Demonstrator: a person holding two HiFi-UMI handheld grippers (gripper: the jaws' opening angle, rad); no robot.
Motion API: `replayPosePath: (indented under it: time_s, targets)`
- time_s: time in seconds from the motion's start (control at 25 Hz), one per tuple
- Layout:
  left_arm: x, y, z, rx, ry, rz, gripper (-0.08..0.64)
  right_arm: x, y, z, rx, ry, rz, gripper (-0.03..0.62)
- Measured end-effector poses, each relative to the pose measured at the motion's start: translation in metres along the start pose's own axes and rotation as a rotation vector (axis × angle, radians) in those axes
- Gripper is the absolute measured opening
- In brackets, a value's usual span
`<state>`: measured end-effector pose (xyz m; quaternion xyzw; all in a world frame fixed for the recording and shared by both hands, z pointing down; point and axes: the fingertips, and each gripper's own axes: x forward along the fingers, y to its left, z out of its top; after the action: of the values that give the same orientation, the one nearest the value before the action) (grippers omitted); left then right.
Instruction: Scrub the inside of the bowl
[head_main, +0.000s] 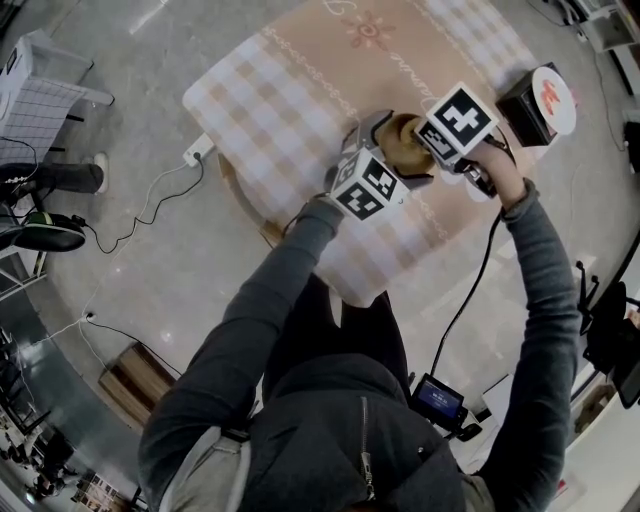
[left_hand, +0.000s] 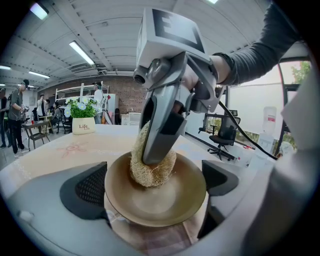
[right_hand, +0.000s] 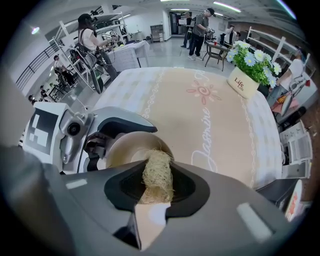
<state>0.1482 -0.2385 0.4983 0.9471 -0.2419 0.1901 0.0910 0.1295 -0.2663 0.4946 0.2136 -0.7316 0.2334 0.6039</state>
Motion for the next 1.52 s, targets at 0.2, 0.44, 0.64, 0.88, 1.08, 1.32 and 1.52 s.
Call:
replayPosePath:
  time_s: [0.2, 0.44, 0.64, 0.88, 1.08, 1.32, 1.52]
  targets:
    - [0.0, 0.0, 0.0, 0.0, -0.001, -0.001, 0.584, -0.001, 0.002, -0.005, -0.007, 0.02, 0.002, 0.098]
    - [0.001, 0.0, 0.0, -0.001, 0.0, -0.001, 0.584, 0.0, 0.007, -0.012, -0.03, 0.049, 0.003, 0.098]
    - [0.001, 0.001, 0.0, -0.002, 0.002, 0.0, 0.585, 0.0, 0.011, -0.016, -0.041, 0.066, 0.006, 0.097]
    - [0.001, 0.0, 0.0, -0.002, 0.002, 0.0, 0.586, -0.001, 0.015, -0.02, -0.049, 0.078, 0.01, 0.097]
    - [0.001, 0.001, 0.0, -0.004, 0.004, 0.0, 0.586, 0.0, 0.019, -0.022, -0.054, 0.091, 0.02, 0.095]
    - [0.001, 0.0, 0.0, -0.006, 0.005, -0.002, 0.586, 0.001, 0.024, -0.023, -0.064, 0.114, 0.037, 0.095]
    - [0.002, 0.0, 0.0, -0.006, 0.006, -0.004, 0.586, 0.001, 0.028, -0.025, -0.074, 0.138, 0.059, 0.095]
